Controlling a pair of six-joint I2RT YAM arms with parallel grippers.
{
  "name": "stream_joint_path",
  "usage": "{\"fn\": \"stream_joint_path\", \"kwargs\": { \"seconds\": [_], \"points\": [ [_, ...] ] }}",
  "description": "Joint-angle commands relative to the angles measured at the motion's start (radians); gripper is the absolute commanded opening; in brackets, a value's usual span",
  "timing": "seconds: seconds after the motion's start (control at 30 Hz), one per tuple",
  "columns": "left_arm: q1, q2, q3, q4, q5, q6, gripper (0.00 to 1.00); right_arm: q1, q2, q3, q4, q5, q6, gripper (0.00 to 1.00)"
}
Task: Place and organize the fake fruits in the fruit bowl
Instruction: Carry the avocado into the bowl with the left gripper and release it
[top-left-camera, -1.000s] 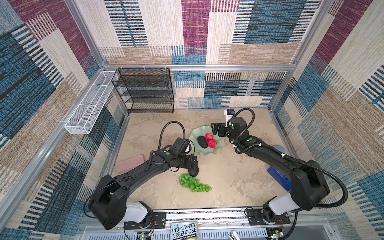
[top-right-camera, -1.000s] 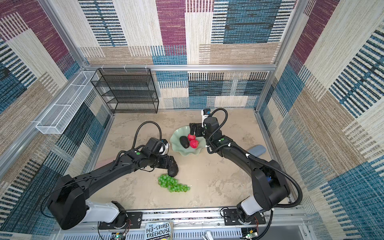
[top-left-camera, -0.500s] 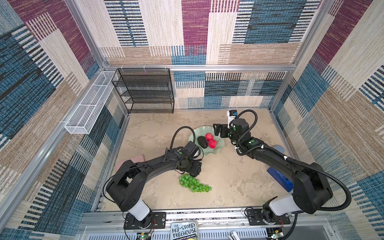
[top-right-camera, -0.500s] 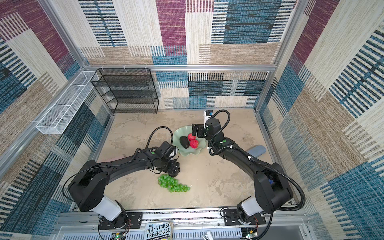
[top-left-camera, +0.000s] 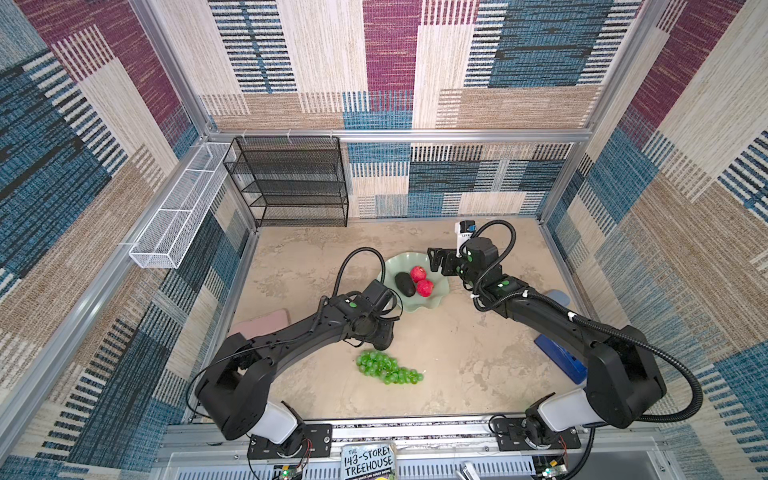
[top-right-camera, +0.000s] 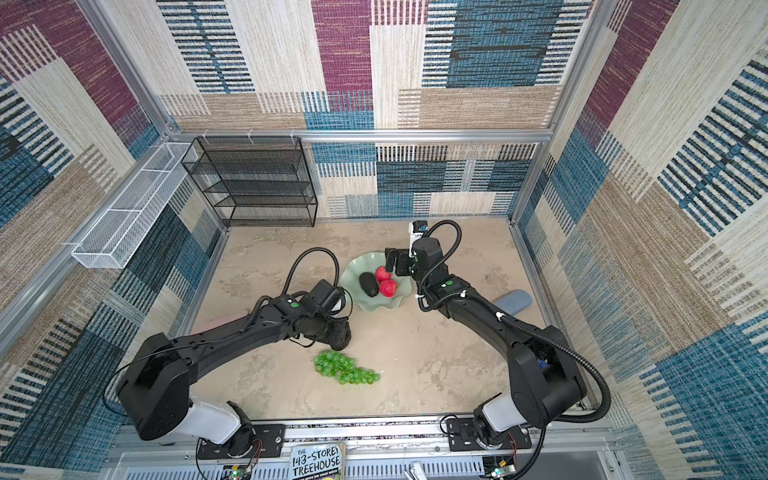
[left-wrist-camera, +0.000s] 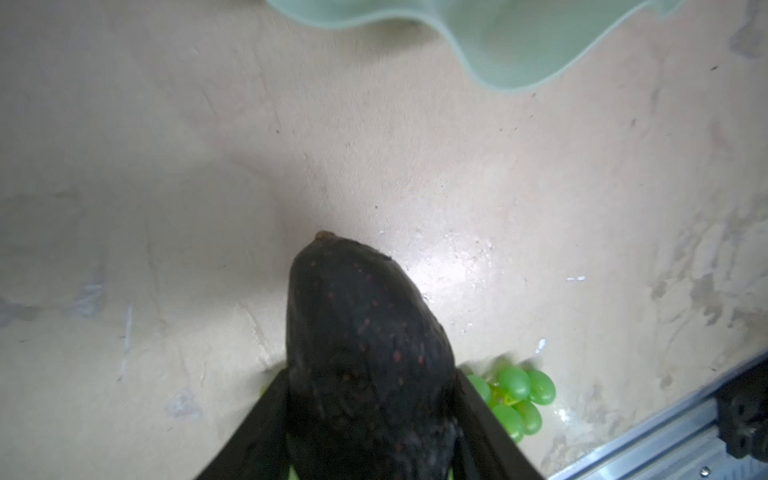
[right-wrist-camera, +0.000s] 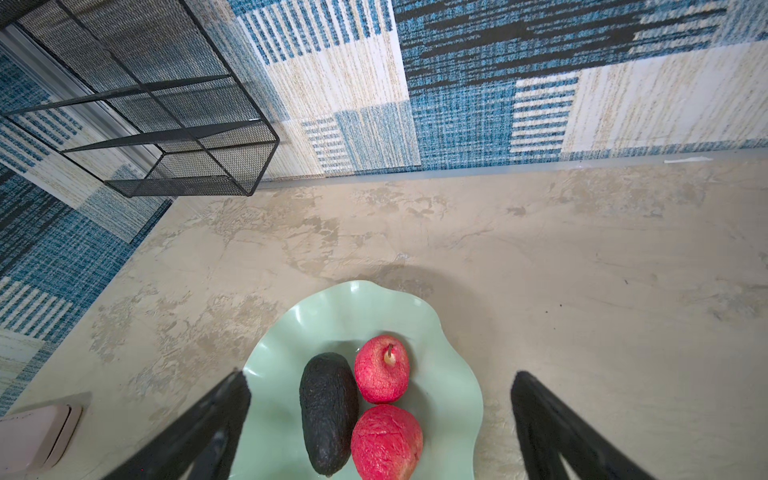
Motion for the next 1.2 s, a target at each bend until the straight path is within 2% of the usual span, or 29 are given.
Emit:
{"fn": "stream_joint_path", "kwargs": {
  "seconds": [0.0, 0.17, 0.3, 0.43, 0.7, 1.17],
  "points": [
    [0.010, -0.064, 0.029, 0.013, -0.035, 0.017, 0.49, -0.002, 0.000, 0.001, 0.037, 0.016, 0.005, 1.00],
    [0.073, -0.093, 0.061, 0.129, 0.003, -0.032, 0.49, -0.002, -0.006, -0.007, 0.040, 0.014, 0.009, 1.00],
    [0.128, -0.011, 0.135, 0.181, 0.056, -0.069, 0.49, -0.003, -0.015, -0.011, 0.034, 0.013, 0.009, 1.00],
    [0.135, 0.093, 0.233, 0.200, 0.063, -0.071, 0.49, -0.003, -0.039, -0.030, 0.034, 0.018, 0.012, 1.00],
    [0.144, 0.307, 0.402, 0.139, 0.033, -0.135, 0.48, -0.005, -0.078, -0.067, 0.021, 0.017, 0.022, 0.99],
    [0.149, 0.487, 0.524, 0.086, 0.053, -0.170, 0.52, -0.016, -0.109, -0.088, 0.012, 0.025, 0.000, 1.00]
  ]
}}
